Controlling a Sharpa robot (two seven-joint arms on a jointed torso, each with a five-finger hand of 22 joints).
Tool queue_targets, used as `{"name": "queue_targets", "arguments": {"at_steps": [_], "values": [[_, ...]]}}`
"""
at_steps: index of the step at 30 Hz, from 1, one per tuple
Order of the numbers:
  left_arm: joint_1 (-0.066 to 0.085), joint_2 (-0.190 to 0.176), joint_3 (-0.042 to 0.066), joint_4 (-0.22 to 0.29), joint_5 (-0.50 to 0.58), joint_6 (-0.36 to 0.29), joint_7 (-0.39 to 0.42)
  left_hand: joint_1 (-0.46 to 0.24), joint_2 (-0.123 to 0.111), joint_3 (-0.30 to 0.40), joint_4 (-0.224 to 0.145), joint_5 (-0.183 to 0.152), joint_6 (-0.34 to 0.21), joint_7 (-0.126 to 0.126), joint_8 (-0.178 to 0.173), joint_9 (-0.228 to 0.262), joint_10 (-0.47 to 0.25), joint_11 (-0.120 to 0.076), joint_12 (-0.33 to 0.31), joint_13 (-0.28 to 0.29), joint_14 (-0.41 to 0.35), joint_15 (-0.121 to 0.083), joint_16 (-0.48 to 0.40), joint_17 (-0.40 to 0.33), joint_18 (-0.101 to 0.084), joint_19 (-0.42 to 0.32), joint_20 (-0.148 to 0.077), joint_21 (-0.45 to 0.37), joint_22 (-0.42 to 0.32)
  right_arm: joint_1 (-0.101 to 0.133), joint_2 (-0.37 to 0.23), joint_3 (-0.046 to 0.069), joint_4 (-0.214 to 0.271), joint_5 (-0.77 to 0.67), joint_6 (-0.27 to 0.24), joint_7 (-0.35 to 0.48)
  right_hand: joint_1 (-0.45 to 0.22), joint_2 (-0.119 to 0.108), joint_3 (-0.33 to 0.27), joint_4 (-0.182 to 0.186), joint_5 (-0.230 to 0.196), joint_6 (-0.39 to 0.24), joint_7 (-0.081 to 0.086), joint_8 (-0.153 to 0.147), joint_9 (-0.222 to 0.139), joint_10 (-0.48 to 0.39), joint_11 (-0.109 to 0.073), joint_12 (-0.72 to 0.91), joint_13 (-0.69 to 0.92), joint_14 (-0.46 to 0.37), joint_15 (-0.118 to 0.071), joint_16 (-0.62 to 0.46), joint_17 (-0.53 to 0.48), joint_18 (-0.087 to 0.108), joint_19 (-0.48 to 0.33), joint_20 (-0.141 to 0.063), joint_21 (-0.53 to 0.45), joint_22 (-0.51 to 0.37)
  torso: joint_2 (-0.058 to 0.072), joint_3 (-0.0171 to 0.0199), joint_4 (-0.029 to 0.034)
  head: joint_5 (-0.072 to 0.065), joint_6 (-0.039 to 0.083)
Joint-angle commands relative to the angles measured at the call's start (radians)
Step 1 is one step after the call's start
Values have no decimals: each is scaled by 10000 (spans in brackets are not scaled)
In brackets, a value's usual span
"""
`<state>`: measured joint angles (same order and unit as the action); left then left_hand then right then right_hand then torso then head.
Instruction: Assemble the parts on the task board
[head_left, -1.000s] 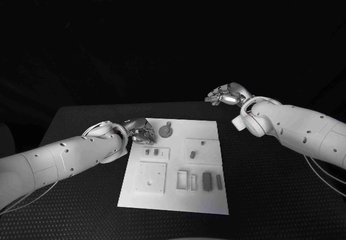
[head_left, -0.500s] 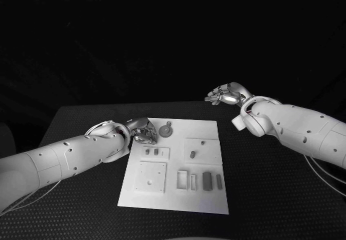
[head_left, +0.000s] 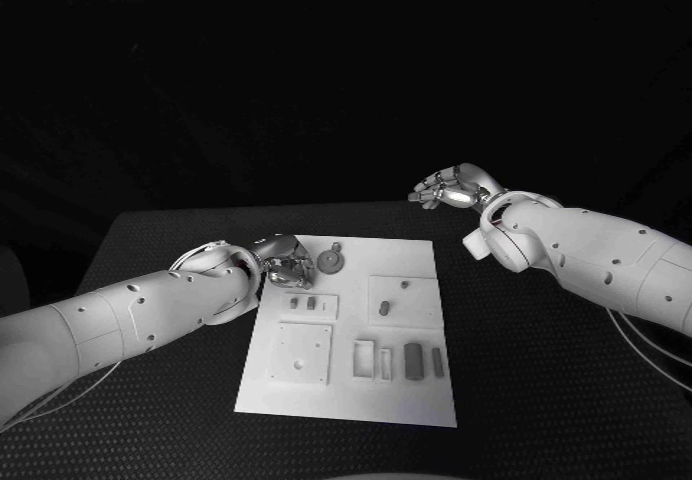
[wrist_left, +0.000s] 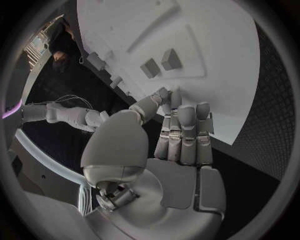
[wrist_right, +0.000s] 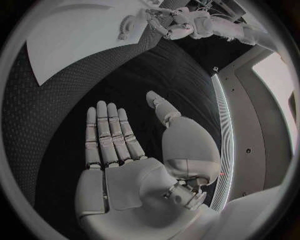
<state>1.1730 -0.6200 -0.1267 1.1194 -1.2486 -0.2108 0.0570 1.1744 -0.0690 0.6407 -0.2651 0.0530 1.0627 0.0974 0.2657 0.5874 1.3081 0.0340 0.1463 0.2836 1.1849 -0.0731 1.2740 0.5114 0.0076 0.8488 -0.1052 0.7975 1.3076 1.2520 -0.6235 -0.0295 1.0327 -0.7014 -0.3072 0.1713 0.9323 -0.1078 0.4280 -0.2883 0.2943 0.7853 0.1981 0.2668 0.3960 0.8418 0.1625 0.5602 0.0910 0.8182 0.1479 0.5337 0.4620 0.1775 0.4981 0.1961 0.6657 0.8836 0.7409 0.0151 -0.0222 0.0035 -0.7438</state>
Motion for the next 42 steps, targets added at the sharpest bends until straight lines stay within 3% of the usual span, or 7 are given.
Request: {"name": "queue_targets", "arguments": {"at_steps": [1, 18, 33, 42], "values": [[-66, 8, -45, 6, -606, 534, -402, 22, 76, 28, -20, 46, 102, 1, 50, 22, 51, 2, -43, -4, -18, -46, 45, -10, 72, 58, -684, 45, 182, -2, -13, 4, 13, -8, 129, 72, -110, 1, 57, 15, 56, -19, 153, 51, -17, 62, 14, 67, -15, -102, -2, 47, -17, 155, -8, 92, -63, 15, -1, -1, -2, -1, -12], [-78, -28, -45, -14, -701, 190, -368, 43, 61, 62, -51, 88, 150, -13, 68, 21, 112, -13, -53, 9, 18, -61, 89, -9, 76, 102, -695, 79, 186, -2, -4, 4, 6, -8, 153, 72, -115, -1, 54, 15, 54, -19, 153, 54, -23, 62, 14, 74, -29, -105, -3, 53, -27, 158, -9, 96, -68, 20, -1, -16, 8, -14, -3], [-87, 151, -91, -238, -200, 745, -545, -78, 56, 59, 8, 47, -111, 91, -84, -57, -46, 54, -192, -24, -115, 4, 65, -42, 45, 12, -659, 51, 182, -2, 1, 4, 23, -8, 176, 62, -116, -2, 53, 14, 53, -20, 153, 54, -26, 61, 14, 77, -35, -108, -3, 56, -32, 160, -10, 98, -71, 23, 3, -1, -13, 5, 33], [-89, 106, -114, -246, -177, 618, -506, -30, -185, -32, -94, 16, -294, 161, -167, -100, -217, 131, -191, -28, -280, 82, 123, -34, 35, -144, -584, 59, 213, -2, -18, 4, 30, -8, 175, 59, -119, -5, 51, 14, 52, -22, 153, 54, -29, 59, 16, 79, -41, -110, -2, 57, -36, 161, -12, 100, -73, 24, 1, 0, 3, -25, 14]]}}
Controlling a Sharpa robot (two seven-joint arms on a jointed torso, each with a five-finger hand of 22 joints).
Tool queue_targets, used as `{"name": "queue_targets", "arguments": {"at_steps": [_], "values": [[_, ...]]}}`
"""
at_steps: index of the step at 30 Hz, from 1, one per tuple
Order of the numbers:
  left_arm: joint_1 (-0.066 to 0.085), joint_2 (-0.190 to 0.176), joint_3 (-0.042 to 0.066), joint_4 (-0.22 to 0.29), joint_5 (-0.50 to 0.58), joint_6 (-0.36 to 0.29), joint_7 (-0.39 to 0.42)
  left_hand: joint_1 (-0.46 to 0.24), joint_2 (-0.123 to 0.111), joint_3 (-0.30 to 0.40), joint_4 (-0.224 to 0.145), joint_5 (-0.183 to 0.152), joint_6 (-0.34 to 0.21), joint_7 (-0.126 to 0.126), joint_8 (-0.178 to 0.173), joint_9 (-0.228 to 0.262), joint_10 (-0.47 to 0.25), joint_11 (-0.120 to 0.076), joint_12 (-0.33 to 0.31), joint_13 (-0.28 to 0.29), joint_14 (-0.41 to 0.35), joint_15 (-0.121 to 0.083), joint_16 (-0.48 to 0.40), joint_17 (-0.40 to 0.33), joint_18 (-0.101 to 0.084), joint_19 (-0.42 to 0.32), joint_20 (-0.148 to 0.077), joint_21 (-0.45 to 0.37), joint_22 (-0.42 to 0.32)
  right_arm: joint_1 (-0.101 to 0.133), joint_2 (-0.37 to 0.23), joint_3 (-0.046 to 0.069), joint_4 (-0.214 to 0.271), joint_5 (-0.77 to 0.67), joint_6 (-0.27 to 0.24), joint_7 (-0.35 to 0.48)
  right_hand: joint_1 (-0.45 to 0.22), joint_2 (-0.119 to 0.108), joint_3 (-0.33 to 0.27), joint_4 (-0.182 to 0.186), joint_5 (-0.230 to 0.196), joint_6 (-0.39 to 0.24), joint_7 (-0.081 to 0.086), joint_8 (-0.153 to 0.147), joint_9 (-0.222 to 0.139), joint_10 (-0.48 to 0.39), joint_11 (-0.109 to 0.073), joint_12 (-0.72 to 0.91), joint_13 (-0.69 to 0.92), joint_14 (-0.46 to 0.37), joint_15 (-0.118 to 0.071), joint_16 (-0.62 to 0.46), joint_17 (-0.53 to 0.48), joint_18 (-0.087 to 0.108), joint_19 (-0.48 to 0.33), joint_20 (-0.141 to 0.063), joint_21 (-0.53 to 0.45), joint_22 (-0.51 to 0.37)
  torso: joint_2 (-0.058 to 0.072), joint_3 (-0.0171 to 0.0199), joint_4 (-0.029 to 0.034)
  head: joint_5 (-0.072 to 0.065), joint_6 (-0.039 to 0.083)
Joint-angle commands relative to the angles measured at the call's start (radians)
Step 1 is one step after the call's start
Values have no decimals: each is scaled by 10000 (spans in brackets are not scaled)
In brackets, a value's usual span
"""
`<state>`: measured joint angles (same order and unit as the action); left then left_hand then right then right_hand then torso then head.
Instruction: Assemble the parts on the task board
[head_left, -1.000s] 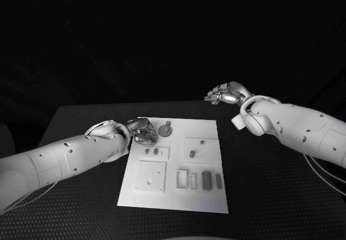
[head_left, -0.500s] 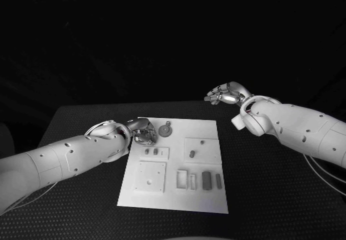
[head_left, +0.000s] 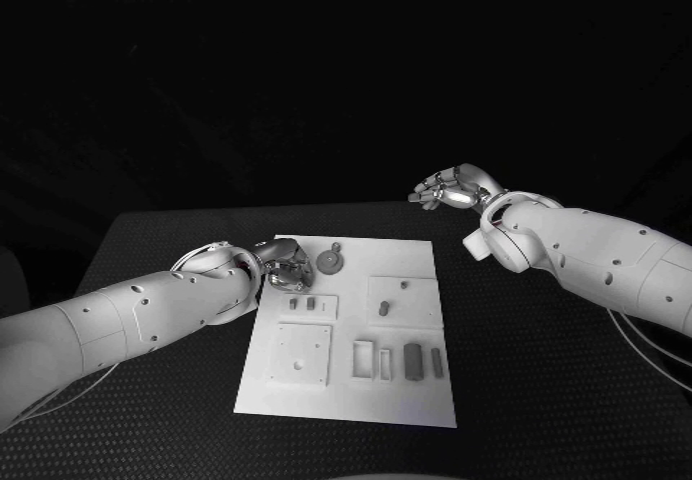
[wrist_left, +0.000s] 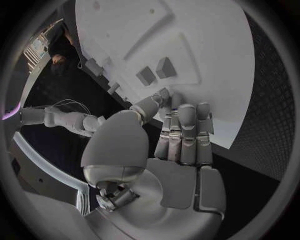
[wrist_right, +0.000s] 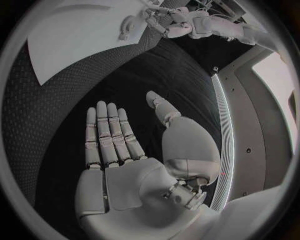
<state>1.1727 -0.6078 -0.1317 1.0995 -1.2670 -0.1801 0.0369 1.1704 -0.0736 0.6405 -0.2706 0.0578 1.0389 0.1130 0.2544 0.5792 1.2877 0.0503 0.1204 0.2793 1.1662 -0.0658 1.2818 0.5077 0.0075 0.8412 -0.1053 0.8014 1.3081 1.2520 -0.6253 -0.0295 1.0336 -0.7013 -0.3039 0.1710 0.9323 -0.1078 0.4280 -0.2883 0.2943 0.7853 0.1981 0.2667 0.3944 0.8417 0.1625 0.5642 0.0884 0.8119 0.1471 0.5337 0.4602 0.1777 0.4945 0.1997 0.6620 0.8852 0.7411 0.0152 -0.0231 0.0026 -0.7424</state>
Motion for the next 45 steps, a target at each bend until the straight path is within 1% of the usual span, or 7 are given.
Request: {"name": "queue_targets", "arguments": {"at_steps": [1, 7, 17, 30, 36, 41, 45], "values": [[-86, -19, -64, -45, 12, 302, -316, 12, -152, -35, -40, -33, -69, 9, -60, -21, -15, -32, 73, 16, -98, 9, 48, 3, 38, -69, -582, 24, 209, -2, 1, 4, 21, -9, 140, 63, -120, -5, 50, 14, 52, -22, 154, 55, -13, 59, 16, 40, -16, -48, 7, 58, -18, 159, 25, 64, -36, 10, 1, -2, 12, -17, 3], [-87, -43, -64, -38, 52, 213, -325, 61, -352, -85, -72, -36, -391, 64, -221, -102, -89, -15, 120, 33, -151, 26, 82, -15, 60, -78, -563, 65, 202, -2, -1, 4, 14, -9, 137, 61, -119, -6, 50, 13, 52, -24, 154, 55, -15, 58, 16, 42, -20, -51, 7, 60, -21, 160, 24, 65, -38, 11, 2, -5, 3, -21, -10], [-90, -65, -64, -85, 93, 44, -432, 222, -645, -121, -78, -37, -2113, -275, -1008, -529, -133, -31, 304, 108, -151, 8, 117, -95, 95, -46, -560, 102, 176, -3, 4, 4, 9, -9, 127, 57, -117, -14, 48, 10, 51, -30, 155, 53, -20, 52, 17, 42, -28, -57, 10, 60, -27, 161, 19, 66, -42, 13, 3, -13, 18, -29, 2], [-93, -238, -49, -294, 247, -381, -240, 294, -637, -102, -41, -30, -2128, -179, -935, -518, -143, -46, 397, 148, -170, -4, 110, -136, 90, -52, -568, 108, 177, -3, -84, 4, 64, -345, 551, -134, 202, 42, 203, -19, -37, -5, 144, 79, -36, 79, 15, 87, -71, -13, 13, 119, -50, 199, 53, 66, -38, 43, 3, -13, 16, -33, 48], [-80, -458, -13, -583, 1882, -845, 110, 281, -432, -5, 66, -8, -944, 296, -186, -252, -165, -44, 503, 194, -272, 2, -55, -261, 62, -113, -559, 83, 169, -6, -224, 4, 197, -1423, 1221, -258, 1120, 27, 1247, -6, -758, 362, 7, 279, -37, 366, -116, 202, -163, 361, -137, 350, -97, 375, 503, 119, 36, 75, 0, 1, 5, -109, 145], [28, -588, 63, -836, 5959, -1178, 717, -130, -461, 8, 299, -16, -875, 289, -44, -203, -196, 37, 606, 234, -899, 120, -1221, -848, -72, -582, -424, -335, 18, -57, -450, 2, 428, -2941, 1774, -394, 1195, 41, 1735, -19, -965, 833, -188, 513, 23, 1177, -344, -211, -222, 1198, -511, 659, -106, 698, 1281, 135, 309, 159, -4, 7, 9, -224, 215], [128, -741, 101, -743, 7814, -1211, 1163, -512, -490, -136, 385, -10, -1000, 342, -4, -173, -468, 210, 552, 203, -1180, 329, -2255, -1319, -75, -1008, -177, -819, -177, -132, -638, 0, 635, -4177, 1910, -491, 1197, 25, 1867, -21, -1043, 988, -236, 595, 61, 1839, -462, -895, -195, 1734, -717, 705, -145, 841, 1750, 104, 442, 170, 3, -4, 7, -346, 276]]}}
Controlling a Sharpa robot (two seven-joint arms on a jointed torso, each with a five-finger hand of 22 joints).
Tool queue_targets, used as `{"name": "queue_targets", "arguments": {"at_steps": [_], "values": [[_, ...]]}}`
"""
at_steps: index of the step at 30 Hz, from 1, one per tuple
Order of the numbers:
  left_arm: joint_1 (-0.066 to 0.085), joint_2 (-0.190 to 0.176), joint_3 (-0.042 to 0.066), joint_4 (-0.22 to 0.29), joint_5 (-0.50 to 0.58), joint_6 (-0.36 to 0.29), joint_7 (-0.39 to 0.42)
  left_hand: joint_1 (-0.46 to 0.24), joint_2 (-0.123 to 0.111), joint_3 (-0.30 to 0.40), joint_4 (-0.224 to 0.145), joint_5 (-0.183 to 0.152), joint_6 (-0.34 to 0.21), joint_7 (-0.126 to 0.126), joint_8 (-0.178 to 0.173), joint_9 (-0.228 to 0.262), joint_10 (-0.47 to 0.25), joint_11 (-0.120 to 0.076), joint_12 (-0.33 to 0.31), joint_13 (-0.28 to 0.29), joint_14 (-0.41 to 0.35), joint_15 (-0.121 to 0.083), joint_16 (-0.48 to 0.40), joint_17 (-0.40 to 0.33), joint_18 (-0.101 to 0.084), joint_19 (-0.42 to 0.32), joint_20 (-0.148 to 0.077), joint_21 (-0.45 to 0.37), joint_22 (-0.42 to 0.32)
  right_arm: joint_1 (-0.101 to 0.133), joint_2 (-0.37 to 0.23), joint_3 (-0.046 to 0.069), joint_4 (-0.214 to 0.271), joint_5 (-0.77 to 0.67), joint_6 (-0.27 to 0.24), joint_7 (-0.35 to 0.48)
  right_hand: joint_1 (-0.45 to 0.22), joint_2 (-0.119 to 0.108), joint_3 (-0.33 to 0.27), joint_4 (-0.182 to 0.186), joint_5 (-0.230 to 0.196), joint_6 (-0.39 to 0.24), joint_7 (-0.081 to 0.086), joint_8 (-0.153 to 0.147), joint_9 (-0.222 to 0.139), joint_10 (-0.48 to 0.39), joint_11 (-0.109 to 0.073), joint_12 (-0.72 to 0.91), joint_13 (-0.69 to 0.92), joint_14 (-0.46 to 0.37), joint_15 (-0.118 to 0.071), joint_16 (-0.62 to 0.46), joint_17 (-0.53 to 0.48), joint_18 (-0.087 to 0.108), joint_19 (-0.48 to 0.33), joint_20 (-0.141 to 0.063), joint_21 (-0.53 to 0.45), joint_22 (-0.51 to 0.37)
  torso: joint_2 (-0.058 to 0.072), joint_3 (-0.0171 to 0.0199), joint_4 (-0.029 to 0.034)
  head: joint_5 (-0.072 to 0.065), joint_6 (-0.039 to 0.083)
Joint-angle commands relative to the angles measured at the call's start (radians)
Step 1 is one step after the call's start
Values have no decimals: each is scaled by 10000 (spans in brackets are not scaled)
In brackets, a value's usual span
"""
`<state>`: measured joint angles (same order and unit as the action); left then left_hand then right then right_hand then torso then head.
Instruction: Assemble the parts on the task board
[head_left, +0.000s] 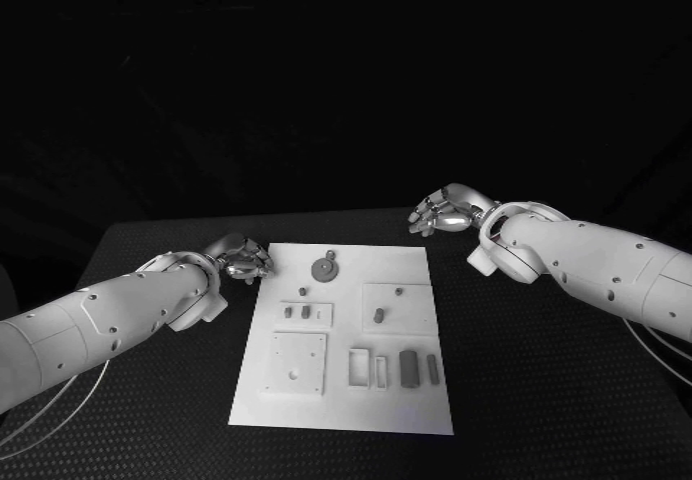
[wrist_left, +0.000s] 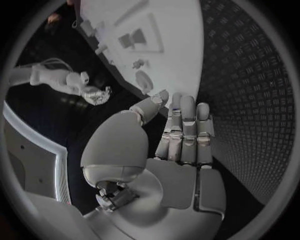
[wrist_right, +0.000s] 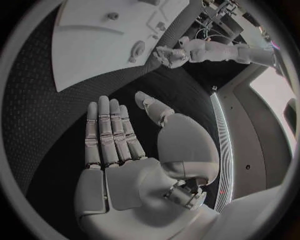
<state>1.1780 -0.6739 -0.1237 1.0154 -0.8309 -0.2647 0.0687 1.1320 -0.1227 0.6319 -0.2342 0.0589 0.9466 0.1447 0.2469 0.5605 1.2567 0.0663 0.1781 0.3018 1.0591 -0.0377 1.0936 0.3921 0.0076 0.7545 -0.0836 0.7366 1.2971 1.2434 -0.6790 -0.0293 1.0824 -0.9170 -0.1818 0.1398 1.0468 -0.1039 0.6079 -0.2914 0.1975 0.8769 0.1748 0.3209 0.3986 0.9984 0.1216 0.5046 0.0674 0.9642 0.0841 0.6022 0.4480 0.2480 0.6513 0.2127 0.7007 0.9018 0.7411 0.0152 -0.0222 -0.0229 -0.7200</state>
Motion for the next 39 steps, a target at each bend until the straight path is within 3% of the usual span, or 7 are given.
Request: {"name": "queue_targets", "arguments": {"at_steps": [1, 5, 9, 17, 23, 29, 39], "values": [[91, -134, 27, 171, 3736, -314, 986, -166, 11, -83, 20, -23, -95, 33, 83, 21, -186, 68, -22, -23, -87, 70, -503, -214, -76, -157, -362, -221, -86, -63, -156, -3, 212, -2341, 688, -203, 73, -8, 96, -3, -86, 89, -11, 63, 25, 377, -72, -407, 22, 323, -125, 26, -13, 138, 268, -57, 79, 2, 1, -4, -2, -108, 61], [173, -469, 40, 734, 4722, 112, 1552, -322, 48, -223, 33, -19, -161, 58, 109, 32, -312, 128, -38, -42, -57, 137, -858, -328, -76, -168, -306, -355, -136, -162, -371, -11, 586, -3772, 583, -349, 91, -70, 125, 1, -190, 194, -67, 124, 64, 740, -139, -731, 56, 804, -294, 93, 93, 138, 705, -213, 241, 14, -5, -8, 6, -131, 88], [283, -917, 66, 1586, 4903, 418, 1982, -499, 116, -526, -72, 2, -256, 85, 126, 34, -485, 213, -74, -76, -196, 263, -1288, -434, -76, -316, -185, -559, -176, -283, -526, -37, 1050, -4897, 393, -504, 121, -193, 104, -1, -279, 282, -125, 171, 104, 1005, -194, -958, 84, 1124, -415, 132, 198, 138, 1015, -346, 371, 28, -15, -7, 8, -147, 98], [622, -1447, 94, 2665, 5349, 519, 2334, -678, 107, -853, -157, -8, -432, 90, 96, 2, -824, 333, -203, -167, -243, 364, -1627, -449, -57, -185, -159, -684, -214, -510, -407, -222, 1413, -6631, 142, -1086, 207, -487, 173, 15, -532, 351, -161, 174, 137, 1397, -250, -1423, 118, 1735, -689, 264, 516, 138, 1616, -608, 660, 67, -56, -17, 34, -132, 102], [683, -1495, 92, 2952, 5920, 404, 2425, -722, 63, -999, -205, -6, -496, 61, 109, -16, -994, 369, -240, -217, -692, 524, -1962, -461, 26, -66, -48, -814, -271, -648, -272, -297, 1524, -7255, -67, -1328, 357, -751, 507, 5, -698, 344, -154, 129, 108, 1616, -251, -1919, 159, 2125, -838, 356, 835, 138, 1978, -779, 862, 98, -83, -31, 62, -94, 61], [682, -1489, 90, 3090, 5991, 465, 2465, -691, 83, -1018, -200, 2, -513, 78, 122, -25, -1011, 366, -219, -228, -743, 564, -2005, -403, 162, 143, -7, -800, -275, -689, -165, -451, 1551, -7677, -248, -1544, 497, -1007, 770, 15, -978, 319, -161, 89, 80, 1777, -264, -2281, 238, 2389, -911, 454, 1202, 138, 2284, -905, 956, 120, -55, -45, 29, -59, 36], [682, -1465, 90, 3068, 6045, 479, 2472, -671, 102, -1045, -190, 11, -530, 129, 137, -40, -1012, 402, -185, -239, -705, 558, -2001, -313, 306, 415, 3, -760, -269, -787, -38, -541, 1644, -7830, -209, -1524, 517, -1065, 941, 22, -1072, 414, -182, 129, 91, 1936, -293, -2457, 330, 2497, -941, 449, 1431, 138, 2413, -953, 999, 152, -53, -29, 44, 4, -51]]}}
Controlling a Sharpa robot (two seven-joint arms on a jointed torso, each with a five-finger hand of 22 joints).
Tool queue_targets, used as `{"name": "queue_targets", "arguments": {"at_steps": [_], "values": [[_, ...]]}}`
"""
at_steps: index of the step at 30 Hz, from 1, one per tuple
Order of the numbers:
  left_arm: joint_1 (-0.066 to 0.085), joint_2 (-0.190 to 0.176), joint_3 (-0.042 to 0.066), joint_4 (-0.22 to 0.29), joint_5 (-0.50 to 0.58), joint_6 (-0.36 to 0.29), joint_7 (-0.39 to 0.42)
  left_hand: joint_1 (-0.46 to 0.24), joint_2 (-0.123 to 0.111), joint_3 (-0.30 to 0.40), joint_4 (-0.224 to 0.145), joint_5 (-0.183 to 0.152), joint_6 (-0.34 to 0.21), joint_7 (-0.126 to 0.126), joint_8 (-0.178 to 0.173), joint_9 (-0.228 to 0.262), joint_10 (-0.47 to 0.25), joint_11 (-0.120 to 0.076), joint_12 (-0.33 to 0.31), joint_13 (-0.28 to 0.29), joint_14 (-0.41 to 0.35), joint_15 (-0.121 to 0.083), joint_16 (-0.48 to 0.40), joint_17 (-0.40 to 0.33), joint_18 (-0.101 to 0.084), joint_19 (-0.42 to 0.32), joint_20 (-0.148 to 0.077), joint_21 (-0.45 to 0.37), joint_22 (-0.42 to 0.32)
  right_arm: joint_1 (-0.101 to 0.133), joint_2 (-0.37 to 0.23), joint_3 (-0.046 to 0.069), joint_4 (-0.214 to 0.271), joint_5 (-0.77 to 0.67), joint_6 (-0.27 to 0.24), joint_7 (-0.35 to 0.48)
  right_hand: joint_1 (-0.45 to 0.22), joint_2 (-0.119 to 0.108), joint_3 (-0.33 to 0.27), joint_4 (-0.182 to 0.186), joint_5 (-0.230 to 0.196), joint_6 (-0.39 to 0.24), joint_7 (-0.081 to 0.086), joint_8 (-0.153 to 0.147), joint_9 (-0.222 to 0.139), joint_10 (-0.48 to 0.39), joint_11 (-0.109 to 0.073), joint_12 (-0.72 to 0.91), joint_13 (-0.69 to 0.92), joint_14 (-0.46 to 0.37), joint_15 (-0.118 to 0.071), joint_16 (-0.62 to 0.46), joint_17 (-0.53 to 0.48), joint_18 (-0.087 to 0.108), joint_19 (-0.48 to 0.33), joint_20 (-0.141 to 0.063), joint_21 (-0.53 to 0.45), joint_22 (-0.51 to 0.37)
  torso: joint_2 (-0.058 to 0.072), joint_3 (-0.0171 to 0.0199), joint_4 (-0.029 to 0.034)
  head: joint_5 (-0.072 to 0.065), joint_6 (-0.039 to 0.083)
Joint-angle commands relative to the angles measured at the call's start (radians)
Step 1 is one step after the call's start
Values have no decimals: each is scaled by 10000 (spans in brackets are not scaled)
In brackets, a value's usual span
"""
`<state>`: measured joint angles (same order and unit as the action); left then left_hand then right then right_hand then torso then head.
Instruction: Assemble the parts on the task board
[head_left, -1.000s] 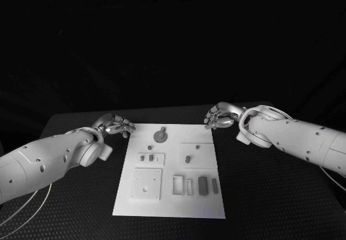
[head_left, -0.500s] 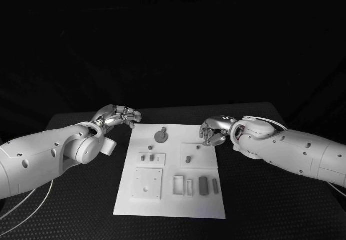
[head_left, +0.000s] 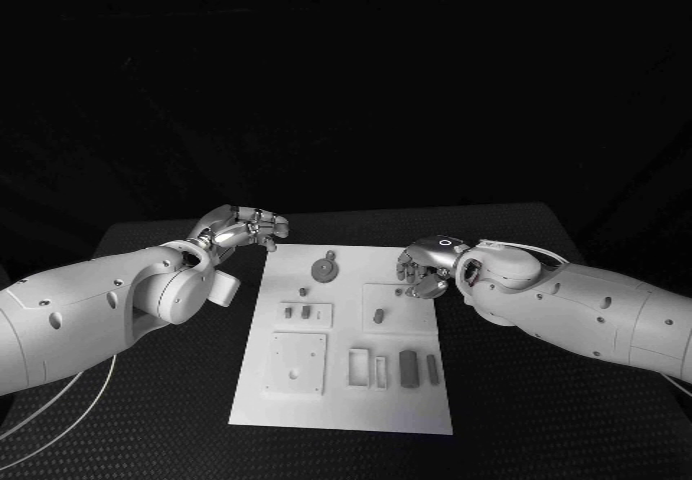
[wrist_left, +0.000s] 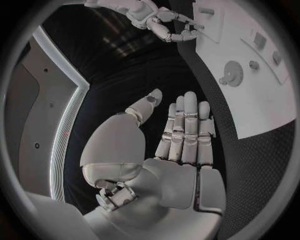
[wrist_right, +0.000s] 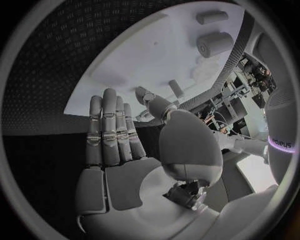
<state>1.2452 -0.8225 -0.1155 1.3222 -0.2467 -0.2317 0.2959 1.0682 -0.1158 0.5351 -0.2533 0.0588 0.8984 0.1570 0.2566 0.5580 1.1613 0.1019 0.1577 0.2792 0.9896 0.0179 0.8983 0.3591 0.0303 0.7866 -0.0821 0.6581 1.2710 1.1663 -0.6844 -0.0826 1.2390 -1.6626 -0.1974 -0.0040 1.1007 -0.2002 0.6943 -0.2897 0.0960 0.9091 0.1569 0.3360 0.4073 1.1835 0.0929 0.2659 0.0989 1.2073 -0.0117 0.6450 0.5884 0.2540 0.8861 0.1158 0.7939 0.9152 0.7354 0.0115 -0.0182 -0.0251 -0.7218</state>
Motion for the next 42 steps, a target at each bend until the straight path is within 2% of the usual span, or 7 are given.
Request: {"name": "queue_targets", "arguments": {"at_steps": [1, 6, 10, 18, 35, 42], "values": [[10, 20, 9, -10, 205, 142, 192, -31, 33, -79, -1, 11, -53, 19, 39, -17, -58, 56, 21, -13, -2, 1, -43, 27, 86, 107, -10, 27, -6, -19, 22, -12, 104, -367, -51, -71, -20, -97, 89, 3, -62, 110, -9, -12, 8, 98, -9, -83, 24, 71, 15, 18, 44, 78, 70, 13, 69, 21, 3, 11, 3, 31, -48], [10, 21, 9, -30, 206, 128, 193, -30, 30, -88, -2, 11, -70, 53, 34, -24, -67, 81, 24, -17, 9, 0, -35, 49, 102, 134, -7, 29, 0, -27, 95, -44, 120, -382, -44, -65, -41, -85, 146, 5, -109, 203, -57, 31, 28, 187, -31, -140, 78, 80, 2, -14, 139, 78, 79, 2, 76, 42, -1, 8, -11, 36, -64], [10, 36, 9, -46, 219, 140, 187, -31, 35, -90, 0, 11, -79, 61, 31, -27, -72, 89, 25, -19, 14, 0, -32, 58, 108, 145, -6, 30, 3, -41, 163, -96, 62, -435, -15, -53, -55, -49, 193, 6, -133, 293, -88, 74, 47, 216, -34, -189, 107, 75, 0, -44, 197, 78, 68, 5, 76, 56, -2, 2, 3, 29, -86], [10, 40, 9, -70, 227, 146, 157, -36, 39, -98, 5, 8, -104, 76, 22, -35, -96, 101, 20, -26, 24, -1, -25, 79, 119, 166, -4, 33, 11, -122, 304, -195, -18, -566, 43, -59, -40, 72, 600, 31, -379, 529, -183, 151, 84, 394, -72, -329, 245, 135, -26, -138, 423, 78, 111, -8, 108, 114, 1, 8, 4, 48, -132], [10, 71, 9, -97, 233, 174, 92, -44, 47, -107, 12, 6, -139, 92, 11, -46, -131, 114, 12, -36, 27, 1, -24, 105, 131, 184, 0, 30, 20, -196, 582, -331, -258, -795, 221, -118, -174, 200, 1050, 74, -432, 725, -258, 205, 125, 556, -110, -449, 391, 211, -53, -230, 645, 78, 175, -31, 151, 176, 0, 9, -6, 63, -181], [10, 64, 9, -125, 234, 173, 53, -40, 41, -110, 8, 7, -154, 99, 6, -50, -150, 120, 8, -40, 26, 2, -25, 115, 136, 188, 1, 27, 24, -204, 594, -535, -184, -1083, 404, -187, -138, 241, 1179, 18, -418, 922, -346, 295, 187, 733, -176, -451, 504, 299, -100, -242, 784, 78, 252, -84, 229, 240, -4, 10, -13, 55, -224]]}}
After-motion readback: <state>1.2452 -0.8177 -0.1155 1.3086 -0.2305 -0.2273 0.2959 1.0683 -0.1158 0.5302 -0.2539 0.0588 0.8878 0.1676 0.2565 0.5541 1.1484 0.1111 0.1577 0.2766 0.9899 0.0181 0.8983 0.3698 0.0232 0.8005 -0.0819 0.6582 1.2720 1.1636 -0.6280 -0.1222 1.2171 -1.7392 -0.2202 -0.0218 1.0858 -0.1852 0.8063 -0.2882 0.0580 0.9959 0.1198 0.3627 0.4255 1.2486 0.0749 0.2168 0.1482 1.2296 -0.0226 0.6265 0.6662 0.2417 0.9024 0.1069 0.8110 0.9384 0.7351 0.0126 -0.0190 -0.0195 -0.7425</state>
